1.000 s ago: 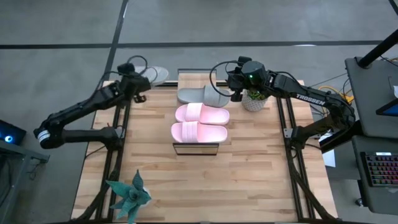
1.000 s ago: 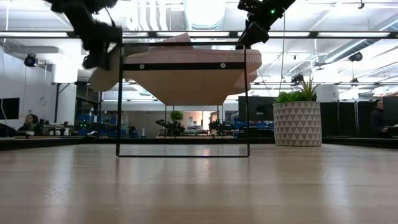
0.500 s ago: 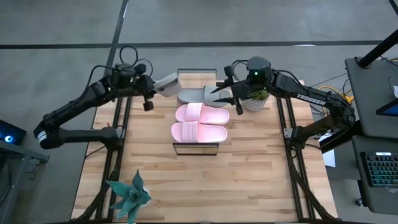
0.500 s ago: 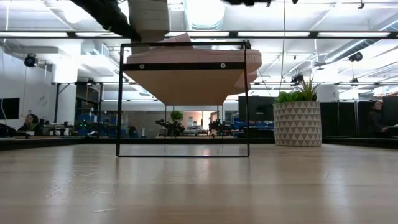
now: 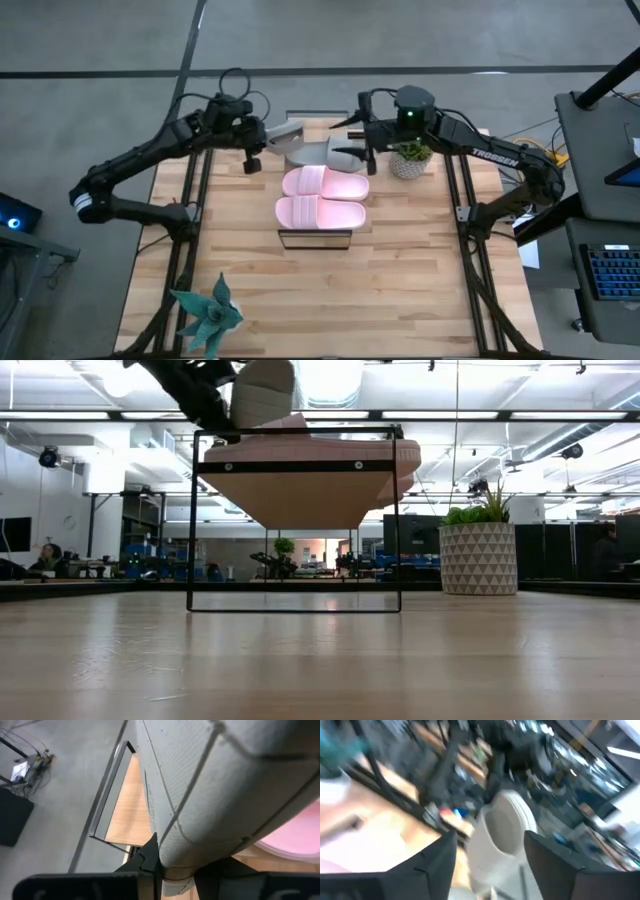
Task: Pick and place slides into the shelf
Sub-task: Put the gray slipper on the shelf
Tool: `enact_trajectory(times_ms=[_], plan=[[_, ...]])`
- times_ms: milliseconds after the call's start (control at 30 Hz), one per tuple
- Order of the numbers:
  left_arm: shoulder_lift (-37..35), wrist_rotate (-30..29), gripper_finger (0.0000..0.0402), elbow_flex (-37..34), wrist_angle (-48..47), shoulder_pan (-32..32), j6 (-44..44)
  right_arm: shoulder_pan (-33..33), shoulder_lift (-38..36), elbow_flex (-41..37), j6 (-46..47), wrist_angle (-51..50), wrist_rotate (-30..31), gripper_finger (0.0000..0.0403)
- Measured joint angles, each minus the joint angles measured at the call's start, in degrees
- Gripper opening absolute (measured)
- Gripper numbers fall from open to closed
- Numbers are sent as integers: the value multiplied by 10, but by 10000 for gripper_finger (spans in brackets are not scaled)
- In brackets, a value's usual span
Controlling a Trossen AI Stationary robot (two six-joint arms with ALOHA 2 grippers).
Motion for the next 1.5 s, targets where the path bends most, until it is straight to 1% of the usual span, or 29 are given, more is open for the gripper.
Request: enact_trajectory(times_ms=[100,167,267,467,667,800,900,1067,1133,1200,1267,1400,1500], plan=[[33,-36,55,38,-30,-16,3,6,12,17,-23,-13,67,252],[54,-57,55,64,-49,-26,5,7,15,29,-25,-13,83,263],[77,-66,55,98,-75,-35,6,7,16,48,-17,-8,85,272],[102,-74,53,147,-103,-53,7,10,17,59,-12,-27,85,274],[106,-80,53,175,-127,-67,30,10,17,61,-15,-29,85,271],[103,-98,53,190,-131,-71,32,11,17,72,-16,-33,85,270],[102,-123,53,205,-148,-72,38,11,17,78,-14,-36,85,269],[116,-133,53,234,-178,-73,41,15,19,86,-10,-36,85,266],[128,-134,53,245,-182,-76,41,20,21,89,-21,-46,85,266],[143,-134,53,259,-195,-78,44,27,30,95,-53,-70,89,265],[158,-139,53,274,-204,-83,46,32,40,104,-71,-88,111,265],[187,-169,53,295,-213,-96,53,35,63,129,-72,-100,180,265],[203,-184,53,316,-223,-104,63,35,85,160,-71,-134,194,265]])
